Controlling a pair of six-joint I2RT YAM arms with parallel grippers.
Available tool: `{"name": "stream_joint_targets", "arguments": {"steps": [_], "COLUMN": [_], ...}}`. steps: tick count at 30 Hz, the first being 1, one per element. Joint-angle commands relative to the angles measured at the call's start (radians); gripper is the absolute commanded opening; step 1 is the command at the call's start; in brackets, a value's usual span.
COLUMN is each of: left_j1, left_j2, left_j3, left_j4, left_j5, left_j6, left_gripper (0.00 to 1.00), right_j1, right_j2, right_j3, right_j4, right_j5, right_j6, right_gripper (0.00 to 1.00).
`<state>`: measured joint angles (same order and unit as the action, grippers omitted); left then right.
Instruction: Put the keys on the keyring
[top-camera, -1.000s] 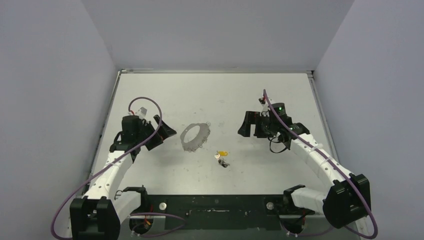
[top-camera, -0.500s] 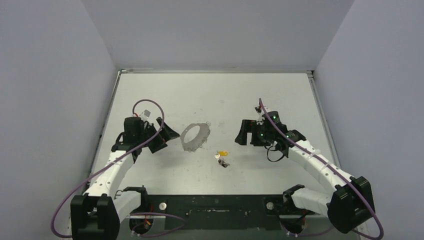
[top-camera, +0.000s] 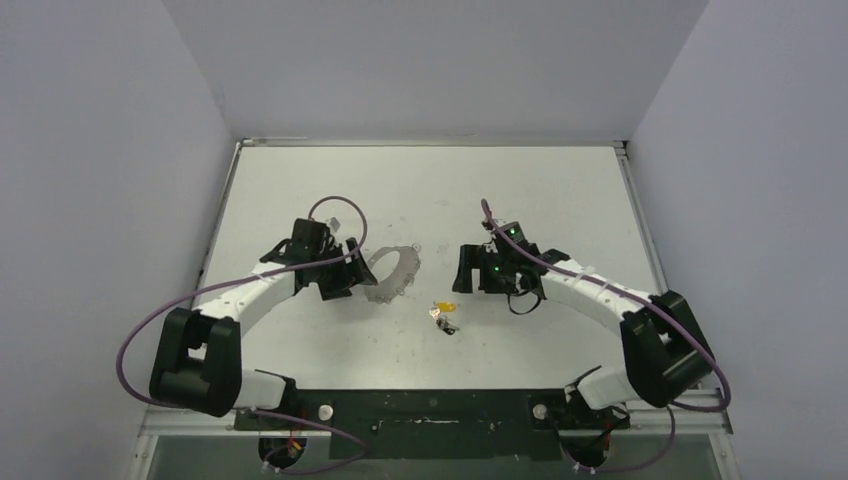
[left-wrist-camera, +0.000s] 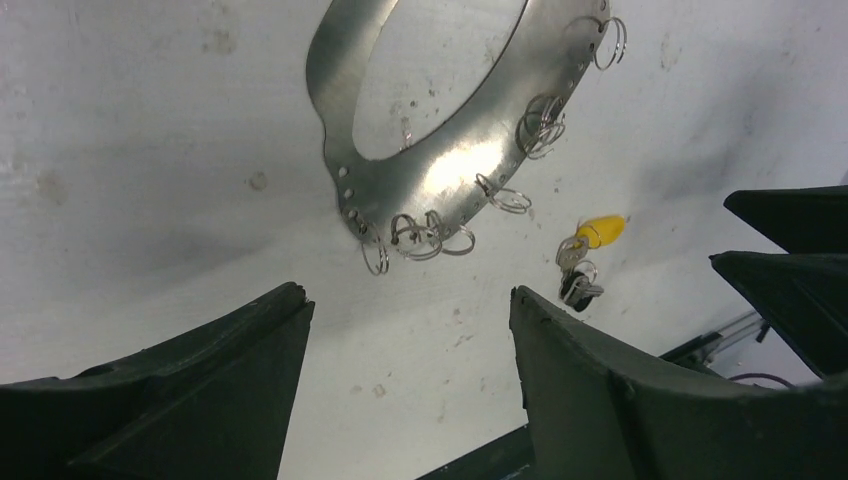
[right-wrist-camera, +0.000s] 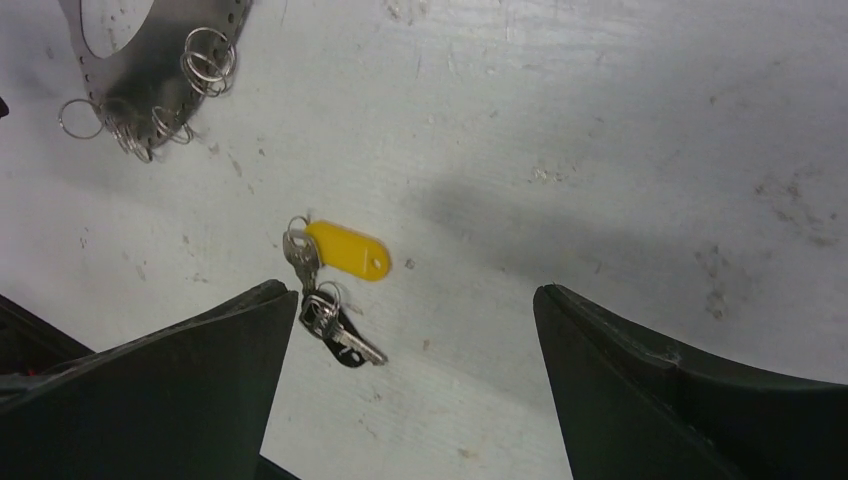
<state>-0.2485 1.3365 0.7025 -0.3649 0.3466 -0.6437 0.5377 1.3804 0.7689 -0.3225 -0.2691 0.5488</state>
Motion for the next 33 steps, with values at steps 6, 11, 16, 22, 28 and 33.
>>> {"name": "stream_joint_targets", "arguments": {"steps": [6,11,16,22,28,33], "left_j1": [-0.047,-0.049,-0.046,-0.043,-0.046,-0.048], "left_j2": [0.136,0.144,0.102,0.049,0.044,0.078], "left_j3": [0.174,0.161,0.096,0.007,-0.03,-0.035], "left_j4": [-0.038,0.003,0.053,0.115,0.142,0.149], "left_j5": [-0.148,-0.166,-0.182,-0.143,-0.051,-0.037], "left_j6": [0.125,0.14,0.115,0.063,0.035,0.037], "left_gripper": [0.68,0.62,0.58,0.57,0.46,0.44], "right_j1": [0.054,0.142,0.228,0.289,0.293,0.294], "right_j2": [0.289,0.409,0.472,0.496,0.48,0.478], "right_j3": [0.193,0.321,0.43,0.47,0.461,0.456], "right_j4": [0.199,0.157,0.081,0.072,0.097,0.103], "right_j5": [-0.061,-0.037,0.052,0.099,0.117,0.108], "right_j6": [-0.011,-0.093,-0.163,-0.159,-0.129,-0.117], "right_gripper": [0.86,0.8,0.73,0.63,0.59,0.58]}}
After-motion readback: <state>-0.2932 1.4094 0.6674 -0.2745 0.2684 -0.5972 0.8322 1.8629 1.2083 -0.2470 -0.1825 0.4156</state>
